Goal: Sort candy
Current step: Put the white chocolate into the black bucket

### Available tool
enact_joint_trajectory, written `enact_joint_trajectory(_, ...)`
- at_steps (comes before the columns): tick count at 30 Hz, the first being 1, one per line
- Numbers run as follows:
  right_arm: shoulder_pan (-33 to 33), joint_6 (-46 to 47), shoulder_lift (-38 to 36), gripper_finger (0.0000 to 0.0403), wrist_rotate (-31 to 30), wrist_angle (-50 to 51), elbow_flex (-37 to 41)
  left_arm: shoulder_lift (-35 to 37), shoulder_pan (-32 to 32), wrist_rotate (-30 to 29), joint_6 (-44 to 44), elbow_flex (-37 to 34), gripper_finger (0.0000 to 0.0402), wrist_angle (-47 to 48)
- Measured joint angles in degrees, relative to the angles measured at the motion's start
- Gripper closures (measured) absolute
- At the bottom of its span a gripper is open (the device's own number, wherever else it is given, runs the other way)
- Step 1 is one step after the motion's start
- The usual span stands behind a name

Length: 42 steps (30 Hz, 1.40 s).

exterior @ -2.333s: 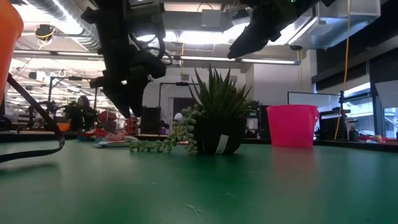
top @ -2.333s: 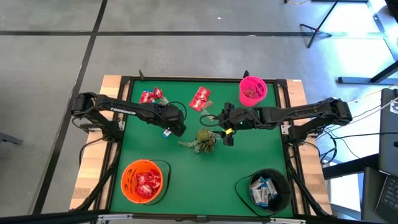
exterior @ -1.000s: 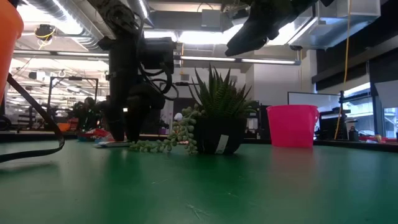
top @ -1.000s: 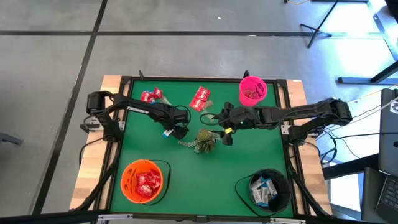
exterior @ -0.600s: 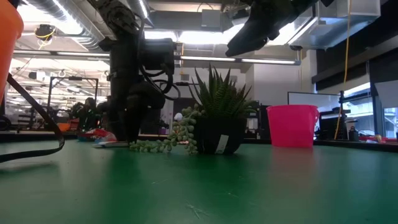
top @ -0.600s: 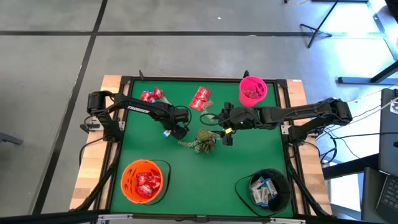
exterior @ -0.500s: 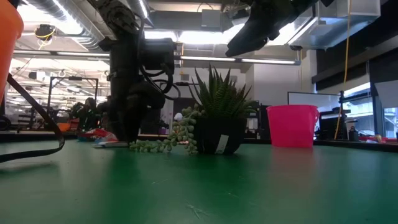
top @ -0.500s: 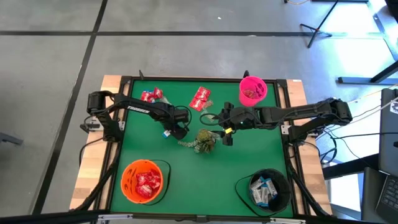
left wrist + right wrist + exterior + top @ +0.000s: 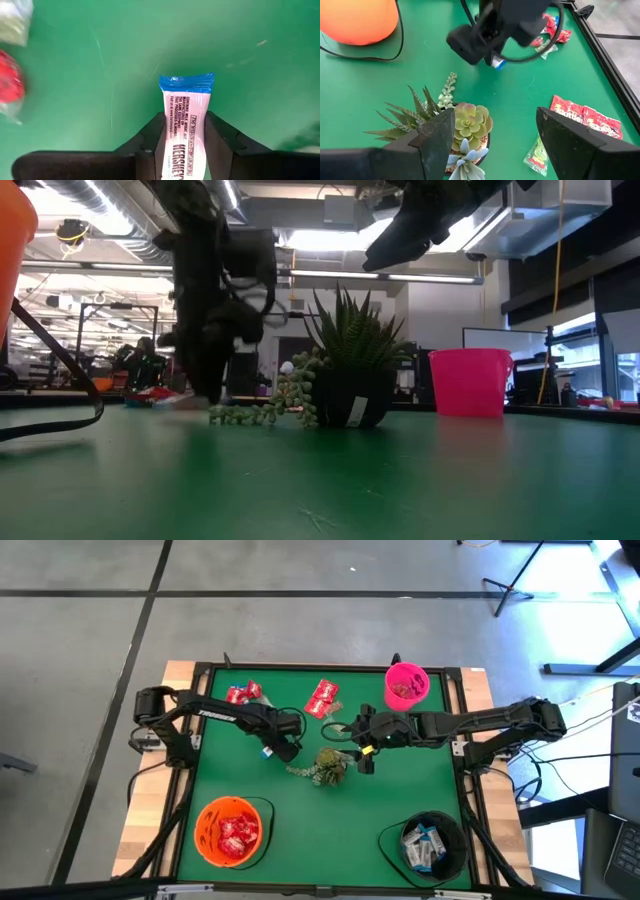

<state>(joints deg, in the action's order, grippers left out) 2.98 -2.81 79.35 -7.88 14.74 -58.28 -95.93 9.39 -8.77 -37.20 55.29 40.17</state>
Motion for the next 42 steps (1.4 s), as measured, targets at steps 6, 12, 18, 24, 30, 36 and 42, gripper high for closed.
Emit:
enact_joint_trajectory(6,0.00,0.01,0.00,0.0127,0.00,-0.50,0.00,8.36,-2.26,-3.23,-0.48,0.02,0.0314,-1.36)
enact_joint_trajectory(12,-0.01,1.42,0.00,0.0127,0.00,-5.92,0.00,19.01,-6.14,-10.77,0.06,0.02,0.0315,-8.37)
enact_joint_trajectory(18,0.00,3.85,2.19,0.0127,-0.36,-17.07,-0.04,26.03,-10.61,-17.93,6.60,0.15,0.0315,-21.56)
enact_joint_trajectory(24,-0.02,12.58,8.18,0.0127,-7.71,-31.66,-0.07,26.31,-13.42,-23.87,11.14,0.17,0.0315,-33.20)
enact_joint_trajectory(30,0.04,14.46,13.51,0.0127,-9.96,-42.49,-0.07,25.76,-14.02,-30.90,10.80,0.20,0.0315,-35.01)
enact_joint_trajectory(36,0.04,15.40,17.86,0.0127,-10.64,-48.06,-0.04,25.73,-14.02,-32.43,10.72,0.20,0.0315,-38.01)
enact_joint_trajectory(42,0.04,16.50,20.31,0.0127,-13.70,-51.33,-0.02,24.83,-14.52,-32.41,10.63,0.20,0.0315,-40.36)
